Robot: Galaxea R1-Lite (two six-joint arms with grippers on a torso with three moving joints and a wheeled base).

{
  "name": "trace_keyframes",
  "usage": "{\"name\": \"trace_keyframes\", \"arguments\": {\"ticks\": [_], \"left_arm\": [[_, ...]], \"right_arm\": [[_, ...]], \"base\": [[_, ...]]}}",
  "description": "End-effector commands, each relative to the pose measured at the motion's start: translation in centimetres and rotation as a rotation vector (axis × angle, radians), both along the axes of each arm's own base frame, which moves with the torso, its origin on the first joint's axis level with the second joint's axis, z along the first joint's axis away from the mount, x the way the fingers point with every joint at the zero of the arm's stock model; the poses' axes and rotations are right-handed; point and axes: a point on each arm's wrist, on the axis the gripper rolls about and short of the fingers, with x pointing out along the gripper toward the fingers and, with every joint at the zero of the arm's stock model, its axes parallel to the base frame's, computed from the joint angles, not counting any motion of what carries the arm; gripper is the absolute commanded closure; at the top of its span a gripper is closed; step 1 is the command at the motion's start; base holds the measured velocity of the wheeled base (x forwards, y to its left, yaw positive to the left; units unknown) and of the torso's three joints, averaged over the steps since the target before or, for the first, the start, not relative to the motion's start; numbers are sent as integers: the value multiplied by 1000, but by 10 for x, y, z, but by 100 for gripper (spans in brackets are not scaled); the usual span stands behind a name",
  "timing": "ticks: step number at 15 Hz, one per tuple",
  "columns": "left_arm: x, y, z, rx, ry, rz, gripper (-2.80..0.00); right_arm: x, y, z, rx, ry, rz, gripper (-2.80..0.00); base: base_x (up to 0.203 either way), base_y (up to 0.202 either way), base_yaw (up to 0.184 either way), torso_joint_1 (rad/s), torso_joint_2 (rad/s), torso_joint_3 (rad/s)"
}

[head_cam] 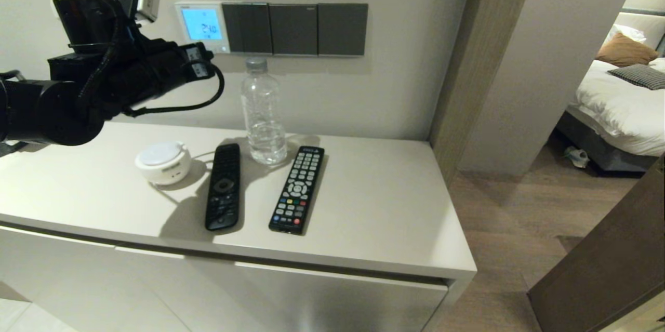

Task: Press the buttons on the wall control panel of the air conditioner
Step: Press the temperature decrease button

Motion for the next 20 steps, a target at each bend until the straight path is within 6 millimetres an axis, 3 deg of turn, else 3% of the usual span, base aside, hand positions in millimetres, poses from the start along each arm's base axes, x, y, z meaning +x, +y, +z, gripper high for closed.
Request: {"name": "trace_keyframes", "arguments": {"ticks": [1, 20], "left_arm": [[4, -1, -2, -1, 1, 0, 0], [21, 16, -7, -1, 8, 52, 0]], "right_arm": [[0, 0, 0, 0, 3, 0, 0], [0, 0, 0, 0, 3, 0, 0]], "base": [[0, 0, 0, 0, 0, 0], [0, 0, 0, 0, 0, 0]]}}
